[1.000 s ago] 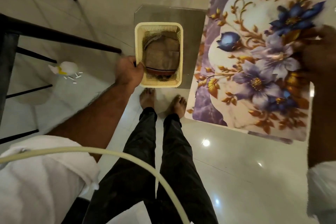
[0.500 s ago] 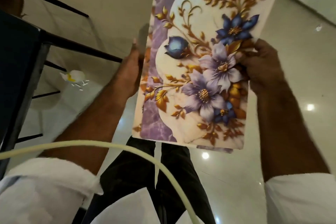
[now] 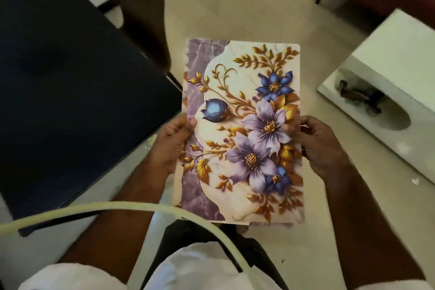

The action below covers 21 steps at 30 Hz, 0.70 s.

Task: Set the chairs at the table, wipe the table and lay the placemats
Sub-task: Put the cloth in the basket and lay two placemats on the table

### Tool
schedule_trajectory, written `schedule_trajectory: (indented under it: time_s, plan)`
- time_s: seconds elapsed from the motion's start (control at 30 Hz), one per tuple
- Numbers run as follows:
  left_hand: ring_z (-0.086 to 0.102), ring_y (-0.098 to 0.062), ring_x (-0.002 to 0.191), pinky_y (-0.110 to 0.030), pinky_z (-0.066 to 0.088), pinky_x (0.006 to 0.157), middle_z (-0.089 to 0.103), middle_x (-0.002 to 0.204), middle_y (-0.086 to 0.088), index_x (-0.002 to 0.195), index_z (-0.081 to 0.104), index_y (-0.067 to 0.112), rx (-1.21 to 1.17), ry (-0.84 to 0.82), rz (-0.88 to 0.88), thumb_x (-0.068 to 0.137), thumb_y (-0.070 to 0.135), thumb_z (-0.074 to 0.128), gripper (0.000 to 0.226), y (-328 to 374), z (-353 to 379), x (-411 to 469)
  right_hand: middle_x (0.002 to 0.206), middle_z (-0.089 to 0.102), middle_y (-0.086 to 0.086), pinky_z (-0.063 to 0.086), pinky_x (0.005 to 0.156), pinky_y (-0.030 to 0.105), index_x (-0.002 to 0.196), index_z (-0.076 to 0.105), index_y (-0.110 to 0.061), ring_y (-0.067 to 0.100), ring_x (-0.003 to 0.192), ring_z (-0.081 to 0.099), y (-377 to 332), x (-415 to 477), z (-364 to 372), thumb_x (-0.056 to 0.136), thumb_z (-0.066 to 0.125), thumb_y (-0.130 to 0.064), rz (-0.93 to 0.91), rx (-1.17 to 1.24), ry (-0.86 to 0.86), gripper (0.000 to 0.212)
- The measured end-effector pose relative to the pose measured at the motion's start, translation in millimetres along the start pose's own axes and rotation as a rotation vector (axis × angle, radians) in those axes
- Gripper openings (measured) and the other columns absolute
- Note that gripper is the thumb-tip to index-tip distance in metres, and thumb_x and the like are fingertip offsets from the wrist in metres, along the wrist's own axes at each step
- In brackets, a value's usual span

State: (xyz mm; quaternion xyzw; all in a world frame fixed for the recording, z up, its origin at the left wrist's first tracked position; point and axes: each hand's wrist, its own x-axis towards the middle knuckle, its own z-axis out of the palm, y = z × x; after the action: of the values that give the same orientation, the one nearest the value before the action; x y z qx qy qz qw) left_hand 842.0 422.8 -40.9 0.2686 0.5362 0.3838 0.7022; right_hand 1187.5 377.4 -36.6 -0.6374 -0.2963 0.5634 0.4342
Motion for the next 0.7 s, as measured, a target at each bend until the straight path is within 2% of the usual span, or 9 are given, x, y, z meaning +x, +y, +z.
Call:
schedule_trajectory:
  time_s: [0.1, 0.2, 0.3, 0.37, 0.47, 0.6, 0.7]
  plan:
    - [0.082, -0.027, 0.100, -0.041, 0.069, 0.081, 0.080, 0.121, -0.019, 0.126, 0.074, 0.003, -0.044, 0.110, 0.107, 0.109, 0.011, 0.063, 0.022, 29, -22, -34, 0.089, 0.081, 0.007, 0.061, 0.059, 0.027, 0.095, 0.074, -0.012, 0.016, 0.071, 0.074, -24, -13, 32, 0.086, 0.089, -0.015, -0.053, -0.067, -0.135, 0.018]
    - [0.082, -0.028, 0.100, -0.039, 0.070, 0.077, 0.079, 0.123, -0.021, 0.130, 0.071, -0.002, -0.069, 0.185, 0.158, 0.108, 0.013, 0.066, 0.027, 52, -50, -65, 0.092, 0.080, 0.014, 0.064, 0.065, 0.028, 0.088, 0.072, -0.011, 0.020, 0.075, 0.074, -43, -18, 72, 0.090, 0.085, -0.002, -0.118, -0.088, -0.186, 0.016]
    - [0.082, -0.029, 0.099, -0.040, 0.070, 0.076, 0.079, 0.123, -0.022, 0.129, 0.071, -0.001, -0.092, 0.248, 0.190, 0.107, 0.017, 0.067, 0.028, 72, -84, -93, 0.095, 0.082, 0.016, 0.066, 0.068, 0.030, 0.098, 0.071, -0.001, 0.021, 0.079, 0.077, -61, -19, 119, 0.089, 0.085, -0.003, -0.133, -0.097, -0.224, 0.016]
    - [0.081, -0.033, 0.106, -0.047, 0.069, 0.086, 0.078, 0.126, -0.022, 0.130, 0.070, -0.001, -0.109, 0.272, 0.200, 0.107, 0.020, 0.068, 0.032, 82, -106, -105, 0.100, 0.083, 0.018, 0.068, 0.077, 0.036, 0.102, 0.073, 0.000, 0.025, 0.086, 0.078, -68, -16, 149, 0.084, 0.088, -0.012, -0.140, -0.109, -0.232, 0.027]
    - [0.077, -0.039, 0.116, -0.055, 0.065, 0.095, 0.077, 0.130, -0.022, 0.135, 0.066, 0.001, -0.158, 0.268, 0.201, 0.109, 0.026, 0.065, 0.036, 97, -146, -123, 0.102, 0.083, 0.018, 0.063, 0.091, 0.045, 0.098, 0.077, -0.006, 0.032, 0.093, 0.077, -75, -11, 200, 0.079, 0.091, -0.023, -0.186, -0.160, -0.254, 0.029]
    - [0.076, -0.040, 0.118, -0.053, 0.067, 0.094, 0.078, 0.129, -0.020, 0.137, 0.069, 0.011, -0.198, 0.262, 0.199, 0.115, 0.024, 0.054, 0.030, 116, -202, -139, 0.097, 0.085, 0.006, 0.063, 0.078, 0.033, 0.093, 0.080, -0.017, 0.024, 0.090, 0.077, -83, 2, 264, 0.090, 0.090, -0.019, -0.245, -0.230, -0.239, 0.011]
    - [0.075, -0.039, 0.121, -0.051, 0.065, 0.096, 0.077, 0.131, -0.019, 0.137, 0.070, 0.011, -0.137, 0.296, 0.229, 0.115, 0.021, 0.053, 0.030, 125, -250, -139, 0.099, 0.085, 0.005, 0.061, 0.087, 0.038, 0.089, 0.083, -0.028, 0.024, 0.090, 0.076, -86, 13, 315, 0.090, 0.090, -0.019, -0.251, -0.236, -0.247, 0.012]
